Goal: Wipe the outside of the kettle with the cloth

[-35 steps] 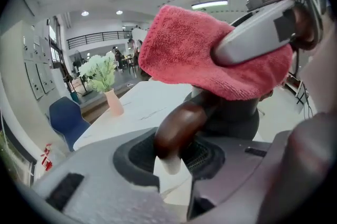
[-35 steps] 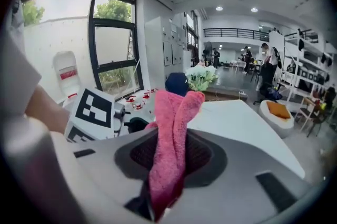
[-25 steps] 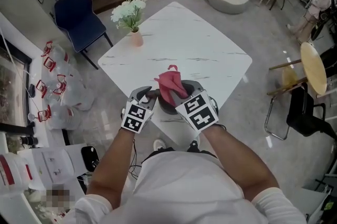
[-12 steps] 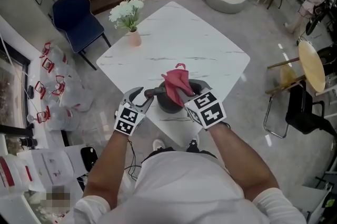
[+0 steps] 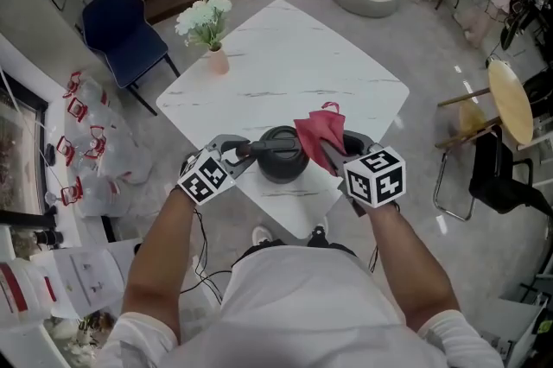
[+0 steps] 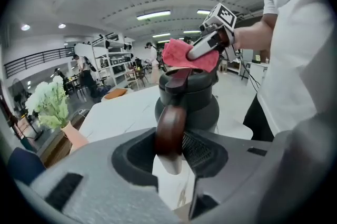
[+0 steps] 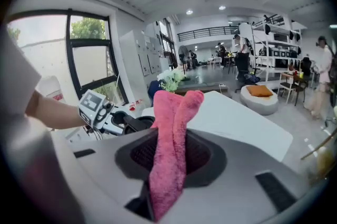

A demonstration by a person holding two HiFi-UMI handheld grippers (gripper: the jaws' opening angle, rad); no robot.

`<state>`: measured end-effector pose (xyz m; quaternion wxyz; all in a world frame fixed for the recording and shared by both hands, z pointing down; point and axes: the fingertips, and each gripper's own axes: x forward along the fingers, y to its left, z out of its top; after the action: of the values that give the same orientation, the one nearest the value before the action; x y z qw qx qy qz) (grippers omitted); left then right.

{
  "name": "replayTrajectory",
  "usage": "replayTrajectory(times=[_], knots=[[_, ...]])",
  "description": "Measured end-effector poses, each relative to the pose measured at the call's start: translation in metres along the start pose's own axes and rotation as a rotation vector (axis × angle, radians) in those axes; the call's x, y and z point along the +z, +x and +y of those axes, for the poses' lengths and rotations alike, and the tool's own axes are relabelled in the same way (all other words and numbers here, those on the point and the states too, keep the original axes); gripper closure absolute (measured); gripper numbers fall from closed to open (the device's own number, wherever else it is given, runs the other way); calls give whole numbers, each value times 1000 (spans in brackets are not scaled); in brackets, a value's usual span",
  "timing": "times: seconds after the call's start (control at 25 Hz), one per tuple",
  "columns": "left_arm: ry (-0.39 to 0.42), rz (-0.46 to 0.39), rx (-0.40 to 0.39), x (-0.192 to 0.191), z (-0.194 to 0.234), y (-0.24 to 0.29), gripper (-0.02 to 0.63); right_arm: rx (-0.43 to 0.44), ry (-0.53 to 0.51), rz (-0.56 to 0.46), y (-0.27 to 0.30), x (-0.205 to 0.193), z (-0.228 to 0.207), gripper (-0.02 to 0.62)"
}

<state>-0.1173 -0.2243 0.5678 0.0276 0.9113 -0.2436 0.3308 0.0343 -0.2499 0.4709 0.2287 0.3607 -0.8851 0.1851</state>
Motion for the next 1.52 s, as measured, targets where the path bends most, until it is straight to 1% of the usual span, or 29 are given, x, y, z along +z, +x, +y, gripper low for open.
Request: replayTrajectory(times=[0.08, 0.16, 0.2, 0.28, 0.4, 0.6, 0.72, 0.8, 0.88, 0.96, 1.0, 1.12, 1.2, 1.28, 1.36, 1.52], knots=[[39, 35, -55, -3, -2, 2, 487, 7, 15, -52, -14, 5, -3, 489], [67, 66, -100, -3, -3, 3, 492, 6, 13, -82, -25, 7, -6, 488], [68, 73, -118, -1, -4, 3, 492, 7, 18, -90, -29, 6, -6, 488], [30, 65, -149, 6, -7, 0, 495, 16, 43, -98, -36, 0, -6, 488], [-81, 36, -156, 15, -12, -1, 499, 42, 84, -101, -44, -11, -4, 488], [-291, -27, -99, 19, -18, 0, 502, 70, 158, -129, -50, -14, -4, 488], [-449, -84, -68, 23, -24, 2, 505, 109, 193, -158, -51, -7, 2, 488], [-562, -132, -56, 26, -27, 4, 506, 138, 197, -172, -49, -2, 11, 488], [-656, -177, -44, 26, -28, 5, 508, 173, 178, -176, -41, 3, 27, 488], [-722, -209, -31, 23, -29, 6, 508, 209, 136, -169, -28, 8, 47, 488], [-746, -221, -25, 22, -29, 6, 508, 227, 99, -162, -20, 11, 59, 488], [-818, -248, -7, 18, -27, 5, 508, 267, -90, -118, 5, 10, 97, 488], [-882, -272, 7, 13, -22, 2, 508, 252, -190, -87, 21, 5, 112, 488], [-946, -301, 26, 8, -19, 0, 508, 221, -205, -75, 34, 2, 115, 488], [-997, -326, 48, 3, -18, -3, 508, 203, -179, -64, 46, 1, 113, 488], [-1044, -354, 69, -6, -22, -7, 508, 170, -158, -2, 60, -10, 103, 486]])
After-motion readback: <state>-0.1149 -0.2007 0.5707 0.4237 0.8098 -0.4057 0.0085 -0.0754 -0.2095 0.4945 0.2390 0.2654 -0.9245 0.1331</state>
